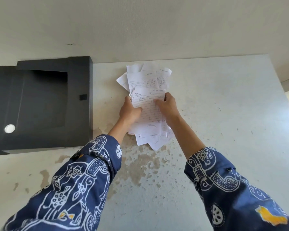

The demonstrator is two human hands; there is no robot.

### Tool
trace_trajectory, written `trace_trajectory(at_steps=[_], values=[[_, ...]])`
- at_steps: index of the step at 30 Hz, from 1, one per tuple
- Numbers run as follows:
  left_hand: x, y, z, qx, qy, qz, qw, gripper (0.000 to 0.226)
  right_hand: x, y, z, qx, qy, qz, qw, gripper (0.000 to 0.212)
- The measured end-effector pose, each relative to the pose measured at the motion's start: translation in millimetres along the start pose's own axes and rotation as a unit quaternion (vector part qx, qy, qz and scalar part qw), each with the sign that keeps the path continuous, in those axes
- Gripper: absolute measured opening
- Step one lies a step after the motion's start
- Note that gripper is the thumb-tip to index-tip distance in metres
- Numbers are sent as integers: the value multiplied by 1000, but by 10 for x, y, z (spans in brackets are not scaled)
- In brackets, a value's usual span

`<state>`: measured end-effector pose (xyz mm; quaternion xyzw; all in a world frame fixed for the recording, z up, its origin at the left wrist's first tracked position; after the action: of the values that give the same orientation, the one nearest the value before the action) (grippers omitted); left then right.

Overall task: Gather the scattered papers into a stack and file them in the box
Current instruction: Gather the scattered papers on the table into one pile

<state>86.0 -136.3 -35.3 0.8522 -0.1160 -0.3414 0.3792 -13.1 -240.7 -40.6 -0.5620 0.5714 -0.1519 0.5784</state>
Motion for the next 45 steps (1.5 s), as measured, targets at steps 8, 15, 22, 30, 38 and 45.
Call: trace_trajectory(at_steps=[8, 15, 22, 30, 38, 45], values=[[128, 25, -151, -20, 157, 31, 987, 27, 121, -10, -75, -152, 20, -62, 986, 34], [510, 171, -227, -10, 185, 43, 982, 42, 457, -274, -79, -195, 63, -117, 972, 53], [682, 212, -182, -76, 145, 9, 986, 23, 706, -440, 65, -121, 31, -33, 992, 45], [624, 232, -130, -59, 79, 31, 995, 42, 723, -414, 126, -136, 28, -54, 989, 6], [483, 229, -137, -49, 22, 88, 995, 63, 604, -452, 164, -129, -19, -79, 988, 8], [379, 197, -148, -92, 37, 93, 991, 69, 558, -468, 206, -185, -9, -105, 977, 26]])
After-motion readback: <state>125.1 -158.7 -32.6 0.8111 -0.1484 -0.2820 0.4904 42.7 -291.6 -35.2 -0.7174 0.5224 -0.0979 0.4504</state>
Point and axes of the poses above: each hand's wrist, its own x-axis towards the middle knuckle, its own z-axis out of the palm, y = z × x, the point moved 3 cm from there along x, towards the middle knuckle, and after that the axes turned 8 degrees about y, right-handed, at the moved point
